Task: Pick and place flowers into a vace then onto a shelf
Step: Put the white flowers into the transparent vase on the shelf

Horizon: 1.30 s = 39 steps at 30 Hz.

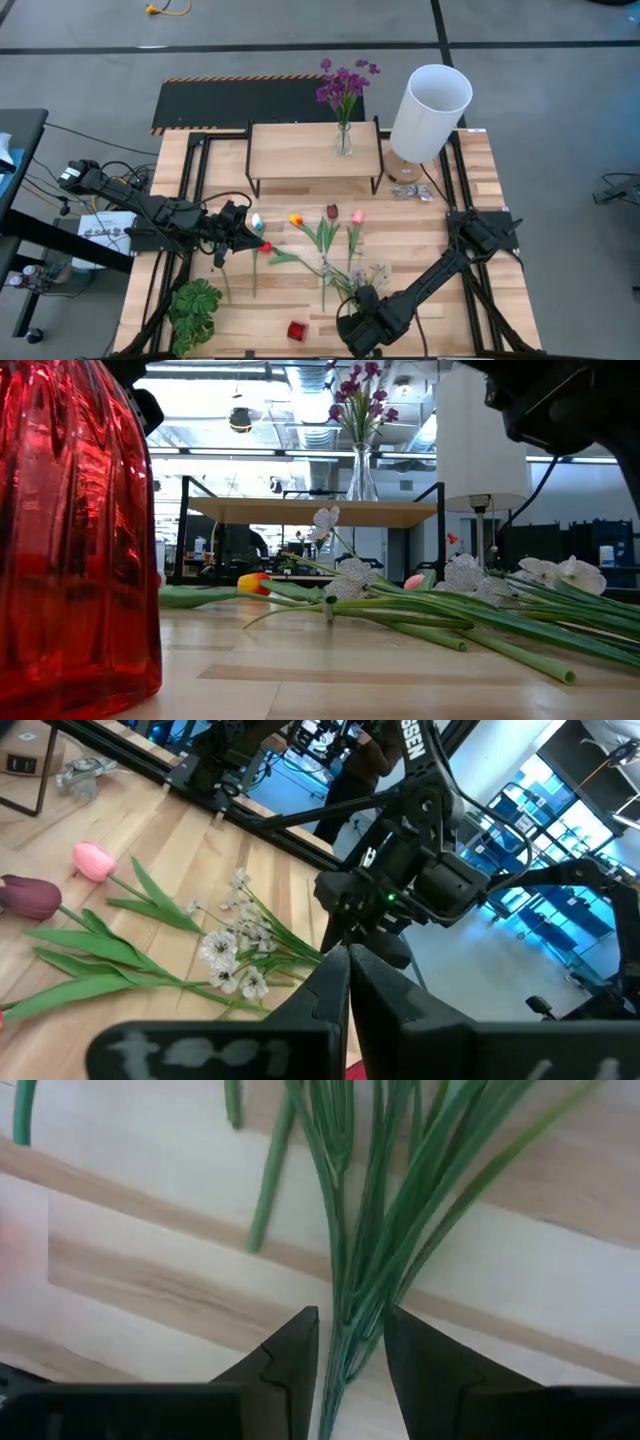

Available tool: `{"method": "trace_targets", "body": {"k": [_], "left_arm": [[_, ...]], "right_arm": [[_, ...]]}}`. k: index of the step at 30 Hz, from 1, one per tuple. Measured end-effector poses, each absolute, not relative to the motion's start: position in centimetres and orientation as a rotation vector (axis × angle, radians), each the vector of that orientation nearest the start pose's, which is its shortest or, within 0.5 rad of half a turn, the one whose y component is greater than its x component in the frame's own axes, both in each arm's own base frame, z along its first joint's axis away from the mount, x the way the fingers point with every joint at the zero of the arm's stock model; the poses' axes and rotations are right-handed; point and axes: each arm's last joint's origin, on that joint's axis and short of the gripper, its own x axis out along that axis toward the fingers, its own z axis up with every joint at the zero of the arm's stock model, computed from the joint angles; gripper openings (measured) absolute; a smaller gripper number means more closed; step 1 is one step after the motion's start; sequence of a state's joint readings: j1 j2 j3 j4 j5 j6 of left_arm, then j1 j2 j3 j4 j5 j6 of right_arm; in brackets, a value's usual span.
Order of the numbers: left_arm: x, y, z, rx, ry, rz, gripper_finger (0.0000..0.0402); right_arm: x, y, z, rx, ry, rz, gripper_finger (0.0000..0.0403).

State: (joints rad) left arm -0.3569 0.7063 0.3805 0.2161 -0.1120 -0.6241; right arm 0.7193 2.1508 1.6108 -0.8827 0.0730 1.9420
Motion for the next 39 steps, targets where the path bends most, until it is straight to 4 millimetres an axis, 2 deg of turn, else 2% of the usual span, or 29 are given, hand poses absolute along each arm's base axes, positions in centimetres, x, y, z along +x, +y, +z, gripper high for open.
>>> {"method": "trace_targets", "body": {"k": [5,10,20,24,28,32,36,39], "left_arm": [[15.7,-5.5,24.3,-0.595,0.18,-0.203,0.0],[15.7,-5.5,24.2,-0.595,0.182,-0.203,0.0],[15.7,-5.5,24.3,-0.596,0.181,-0.203,0.0],[15.7,-5.5,24.3,-0.595,0.18,-0.203,0.0],[15.7,-5.5,24.3,-0.595,0.18,-0.203,0.0],[15.7,-5.5,24.3,-0.595,0.181,-0.203,0.0],[15.7,-5.5,24.3,-0.595,0.184,-0.216,0.0],[15.7,-5.6,24.3,-0.596,0.187,-0.23,0.0]], "right_arm": [[32.3,27.2,14.7,1.044,1.241,-0.849,0.0108],[32.9,26.7,13.5,1.067,1.333,-0.883,0.0108],[33.5,25.8,13.5,1.039,1.295,-0.876,0.0106],[33.5,25.7,13.5,1.004,1.274,-0.87,0.0078],[33.5,25.7,13.5,0.973,1.24,-0.867,0.0018],[33.3,25.9,13.5,0.95,1.224,-0.855,0.001],[32.7,26.5,15.0,0.813,1.251,-0.854,0.0005],[32.5,27.0,18.0,0.756,1.272,-0.825,0.0003]]}}
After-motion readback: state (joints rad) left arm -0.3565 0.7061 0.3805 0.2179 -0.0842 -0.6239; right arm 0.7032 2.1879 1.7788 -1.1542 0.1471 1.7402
